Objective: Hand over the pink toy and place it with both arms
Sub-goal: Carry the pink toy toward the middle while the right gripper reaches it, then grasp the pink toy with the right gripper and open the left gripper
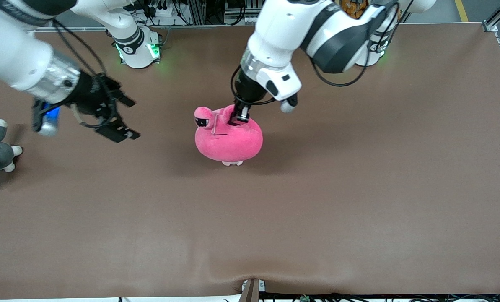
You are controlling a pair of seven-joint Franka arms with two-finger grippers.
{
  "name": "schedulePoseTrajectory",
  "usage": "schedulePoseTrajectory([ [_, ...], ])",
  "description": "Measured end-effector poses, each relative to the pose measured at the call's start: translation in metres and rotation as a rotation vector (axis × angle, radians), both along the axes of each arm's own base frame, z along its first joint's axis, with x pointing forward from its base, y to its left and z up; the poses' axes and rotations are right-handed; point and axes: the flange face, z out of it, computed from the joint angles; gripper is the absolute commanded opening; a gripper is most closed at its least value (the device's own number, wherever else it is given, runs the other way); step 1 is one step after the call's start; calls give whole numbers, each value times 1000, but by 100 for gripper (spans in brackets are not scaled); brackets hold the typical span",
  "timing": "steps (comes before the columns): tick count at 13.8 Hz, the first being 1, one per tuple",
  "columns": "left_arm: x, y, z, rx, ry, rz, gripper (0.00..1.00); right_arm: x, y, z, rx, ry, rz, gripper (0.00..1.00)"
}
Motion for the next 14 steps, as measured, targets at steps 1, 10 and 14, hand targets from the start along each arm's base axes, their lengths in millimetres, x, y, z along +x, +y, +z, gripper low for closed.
schedulePoseTrajectory([
  [1,-7,-11,-6,13,-9,2,0,-6,17,-2,-4,26,-35,100],
  [10,-21,-29,-3,25,-48,5,0,-20,95,-56,-168,52,6,35],
  [14,-19,-28,-1,23,-51,9,0,-15,97,-51,-140,24,-43,12],
])
